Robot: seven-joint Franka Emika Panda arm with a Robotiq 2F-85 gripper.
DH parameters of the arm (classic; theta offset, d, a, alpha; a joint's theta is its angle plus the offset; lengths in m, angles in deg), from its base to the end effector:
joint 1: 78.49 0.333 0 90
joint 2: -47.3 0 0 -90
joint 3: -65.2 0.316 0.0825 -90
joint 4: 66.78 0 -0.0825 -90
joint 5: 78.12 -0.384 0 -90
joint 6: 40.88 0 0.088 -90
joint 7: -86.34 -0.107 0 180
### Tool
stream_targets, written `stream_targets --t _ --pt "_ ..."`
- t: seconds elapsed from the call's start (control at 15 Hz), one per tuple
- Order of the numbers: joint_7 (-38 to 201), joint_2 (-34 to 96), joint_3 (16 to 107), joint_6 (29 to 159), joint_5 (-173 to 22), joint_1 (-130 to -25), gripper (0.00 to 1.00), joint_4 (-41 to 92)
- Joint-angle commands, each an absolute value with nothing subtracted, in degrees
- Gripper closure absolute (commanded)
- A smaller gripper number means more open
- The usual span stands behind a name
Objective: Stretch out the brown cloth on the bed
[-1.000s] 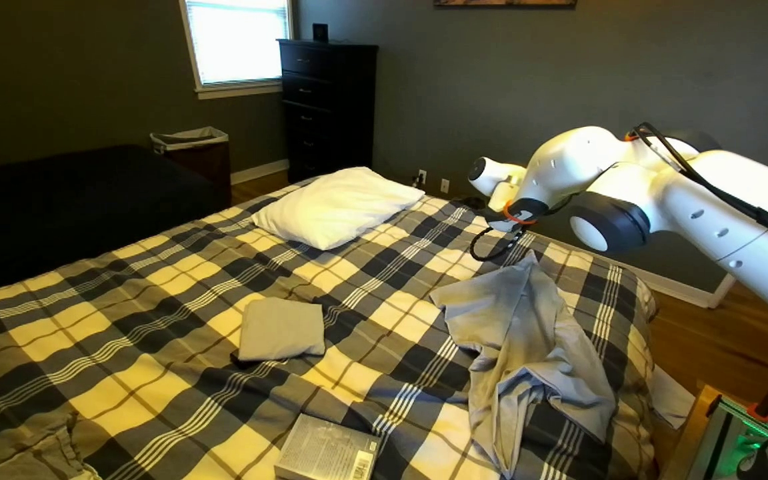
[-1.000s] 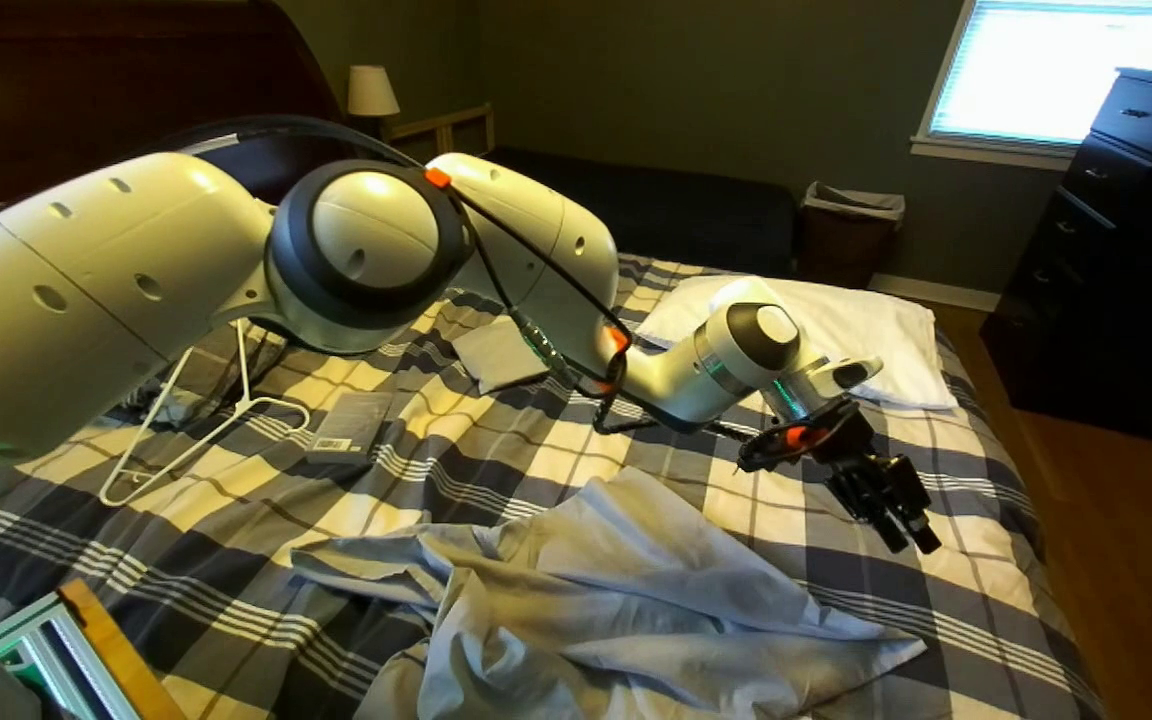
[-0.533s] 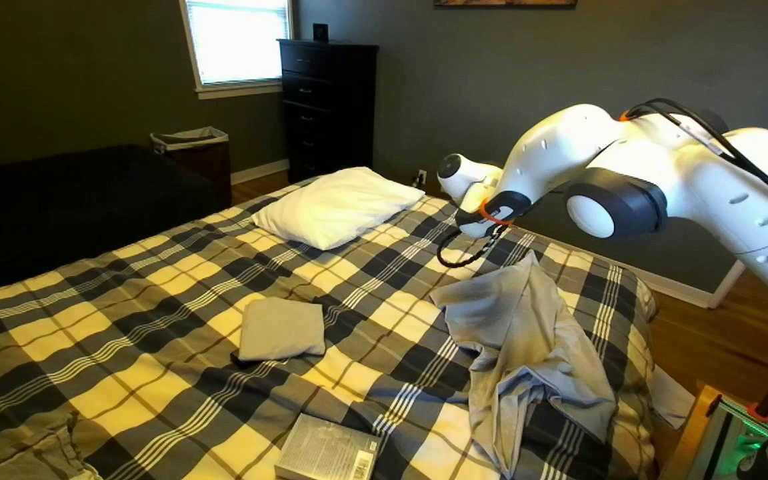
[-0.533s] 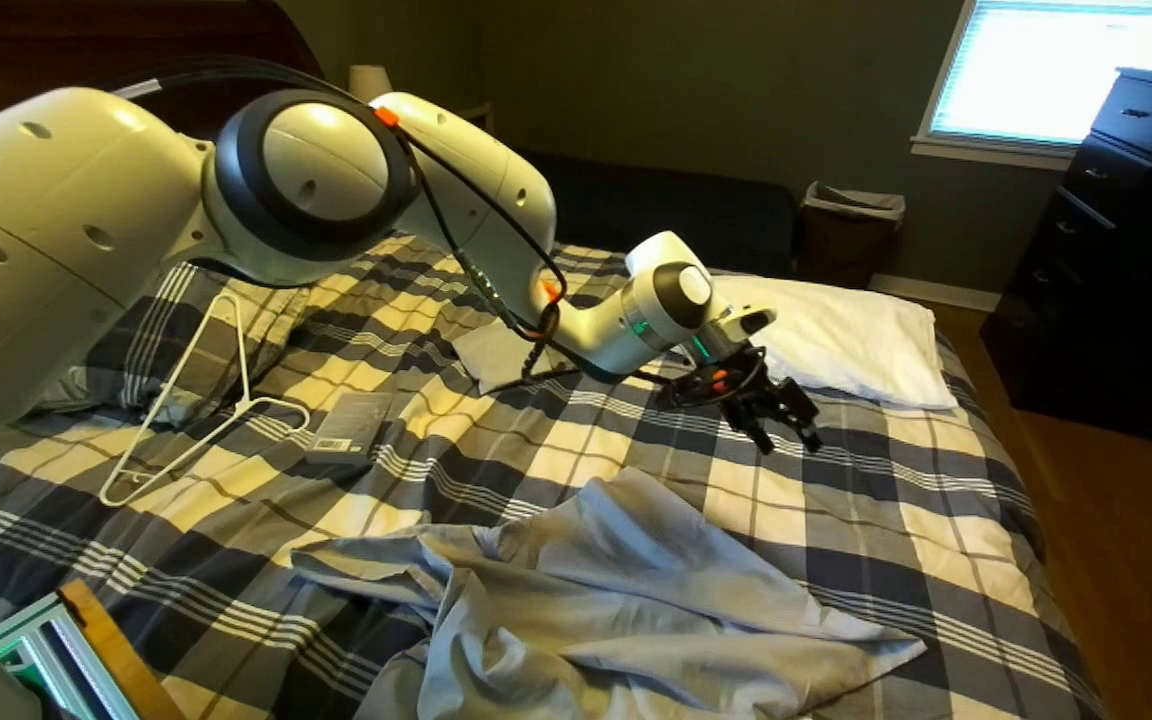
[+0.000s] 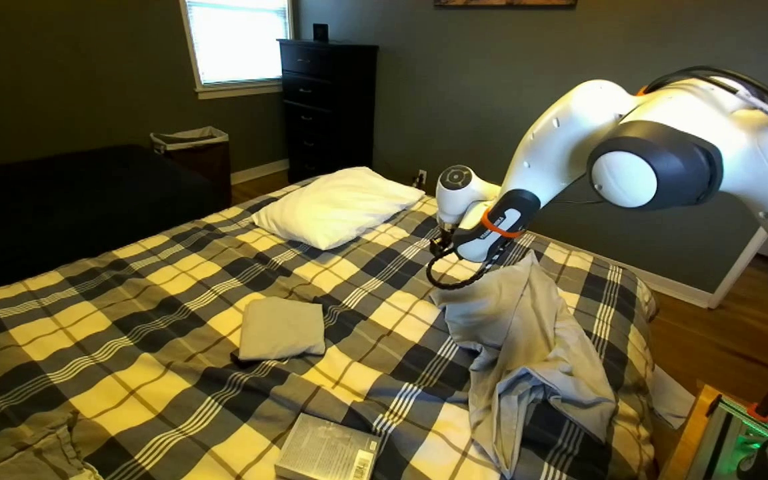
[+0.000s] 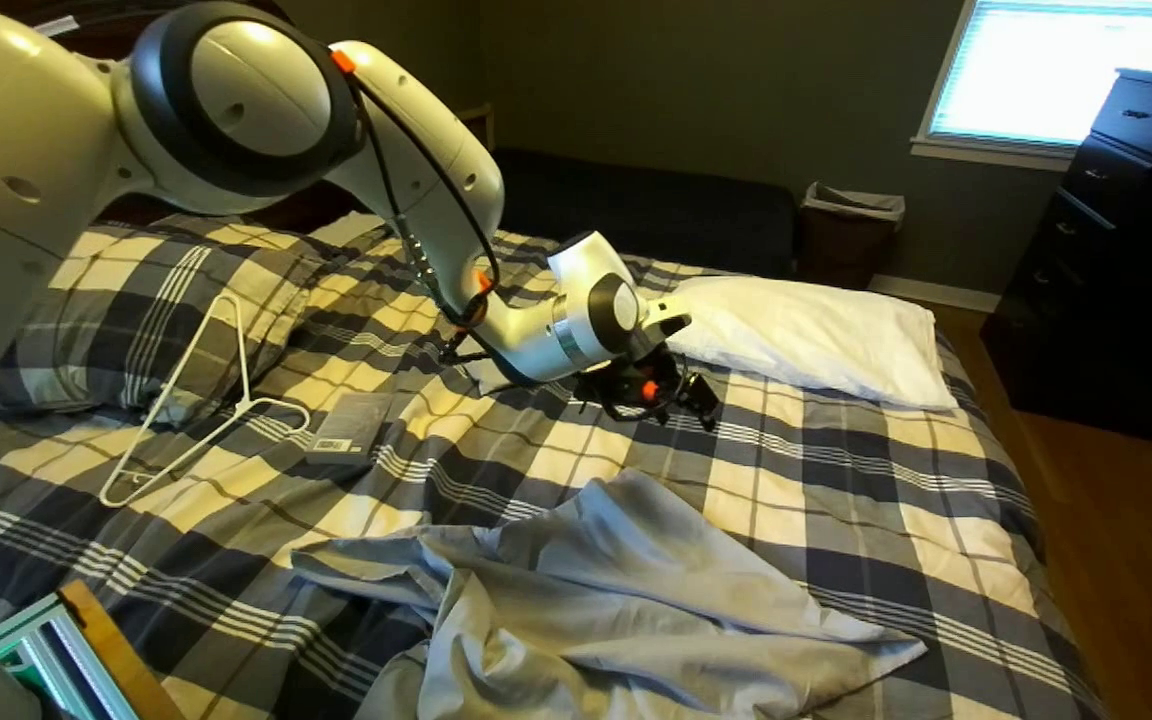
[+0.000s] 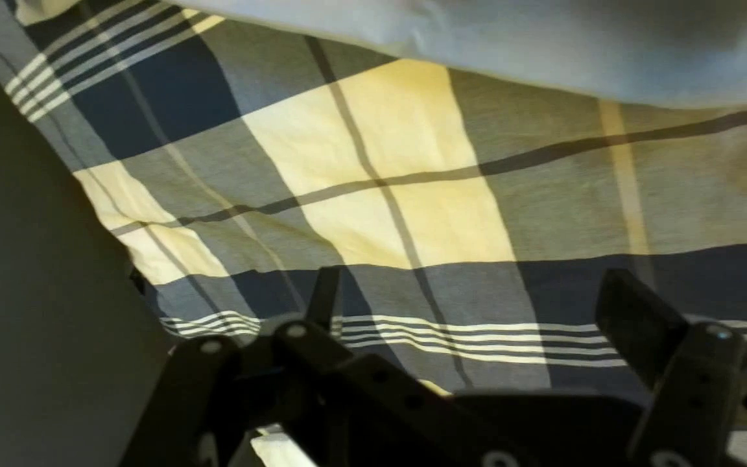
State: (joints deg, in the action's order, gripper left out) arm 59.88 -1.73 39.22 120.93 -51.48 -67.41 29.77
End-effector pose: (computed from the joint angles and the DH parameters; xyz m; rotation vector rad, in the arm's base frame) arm 0.6891 -0.1153 0.1655 2.6101 -0.1245 0.4661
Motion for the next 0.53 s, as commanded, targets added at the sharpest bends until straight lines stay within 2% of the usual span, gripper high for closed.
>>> stream_targets --t 0.0,0.07,0.33,0.47 --pt "69.88 3.98 47.22 128.75 -56.98 -73.51 0.00 38.48" --pt "66.14 -0.09 41.66 125.65 -57.01 -69.02 0.00 33.53" --pt "67.40 0.15 41.58 126.34 -58.19 -69.11 0.00 33.84" --pt "72.20 -1.01 45.52 123.11 -59.68 -72.01 0.00 31.30"
